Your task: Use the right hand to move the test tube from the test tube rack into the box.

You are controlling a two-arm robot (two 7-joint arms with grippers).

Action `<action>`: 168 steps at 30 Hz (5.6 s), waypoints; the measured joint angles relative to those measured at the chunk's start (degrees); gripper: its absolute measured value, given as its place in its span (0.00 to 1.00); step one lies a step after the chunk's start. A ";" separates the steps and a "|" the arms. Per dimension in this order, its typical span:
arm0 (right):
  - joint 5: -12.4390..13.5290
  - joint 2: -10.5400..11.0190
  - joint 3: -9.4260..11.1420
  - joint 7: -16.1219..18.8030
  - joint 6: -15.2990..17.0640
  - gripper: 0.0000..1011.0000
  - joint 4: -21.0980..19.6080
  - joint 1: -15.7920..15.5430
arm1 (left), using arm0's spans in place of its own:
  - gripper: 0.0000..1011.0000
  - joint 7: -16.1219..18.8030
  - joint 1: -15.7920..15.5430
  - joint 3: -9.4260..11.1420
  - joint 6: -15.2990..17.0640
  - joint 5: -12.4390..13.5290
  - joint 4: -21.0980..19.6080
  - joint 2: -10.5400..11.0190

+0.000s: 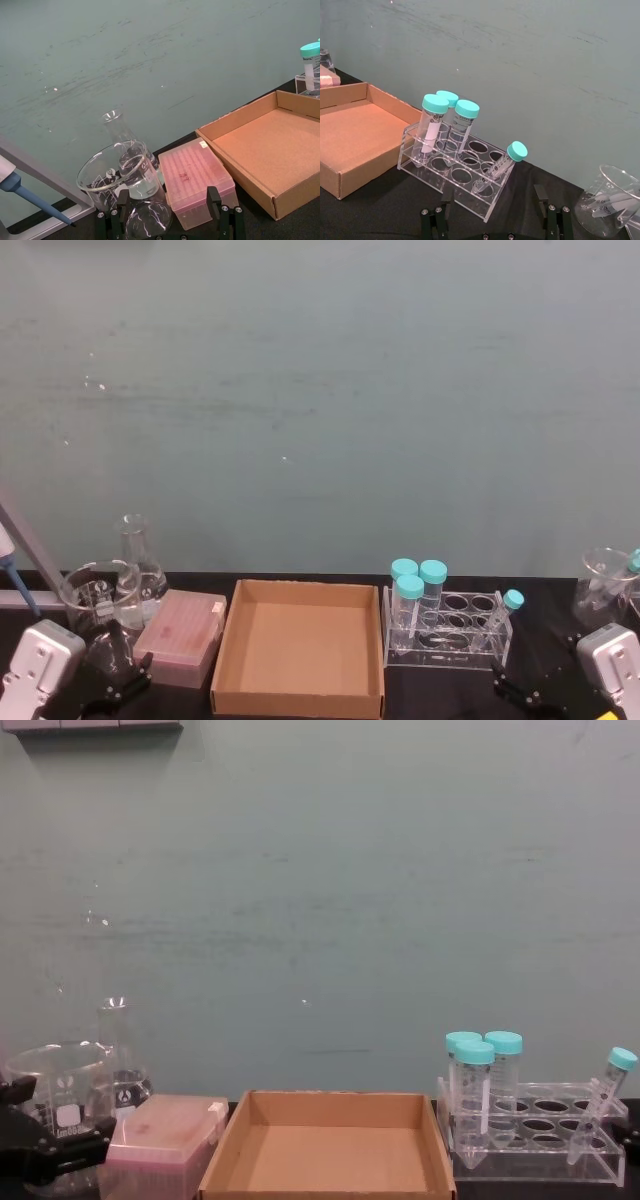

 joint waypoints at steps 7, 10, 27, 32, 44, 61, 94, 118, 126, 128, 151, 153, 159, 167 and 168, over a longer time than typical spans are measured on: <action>0.00 0.00 0.00 0.00 0.00 0.99 0.00 0.00 | 0.99 0.00 0.00 0.00 0.00 0.00 0.00 0.00; 0.00 0.00 0.00 0.00 0.00 0.99 0.00 0.00 | 0.99 0.00 0.00 0.00 0.00 0.00 0.00 0.00; -0.18 -0.92 1.00 0.25 -0.27 0.99 0.31 -0.34 | 0.99 0.00 0.00 0.00 0.00 0.00 0.00 0.00; -0.12 -1.82 2.02 0.71 -0.96 0.99 0.83 -0.14 | 0.99 0.00 0.00 0.00 0.00 0.00 0.00 0.00; 5.83 -6.55 5.95 4.72 -2.31 0.99 6.27 2.87 | 0.99 0.00 0.00 0.00 0.00 0.00 0.00 0.00; 6.46 -13.01 6.63 9.42 -2.24 0.99 17.14 10.54 | 0.99 0.00 0.00 0.00 0.00 0.00 0.00 0.00; 4.17 -15.03 7.36 9.67 -1.94 0.78 20.06 12.23 | 0.99 0.00 0.00 0.00 0.00 0.00 0.00 0.00; 4.27 -14.95 7.31 9.62 -1.95 0.22 19.94 12.18 | 0.99 0.00 0.00 0.00 0.00 0.00 0.00 0.00; 3.47 -15.48 7.96 9.62 -2.30 0.22 19.88 12.18 | 0.99 0.00 0.00 0.00 0.00 0.00 0.00 0.00; 3.41 -15.64 8.24 9.67 -2.42 0.22 19.76 12.17 | 0.99 0.00 0.00 0.00 0.00 0.00 0.00 0.00; 5.62 -15.97 14.10 13.47 0.02 0.22 9.02 12.12 | 0.99 0.00 0.00 0.00 0.00 0.00 0.00 0.00; 5.69 -16.14 14.28 14.05 0.46 0.22 7.54 11.93 | 0.99 0.00 0.00 0.00 0.00 0.00 0.00 0.00; 5.14 -17.22 13.61 15.92 0.81 0.22 6.13 12.68 | 0.99 0.00 0.00 0.00 0.00 0.00 0.00 0.00; 3.75 -19.93 11.56 18.55 0.80 0.22 6.66 15.18 | 0.99 0.00 0.00 0.00 0.00 0.00 0.00 0.00; 3.52 -20.60 11.05 19.11 0.83 0.22 6.92 15.77 | 0.99 0.00 0.00 0.00 0.00 0.00 0.00 0.00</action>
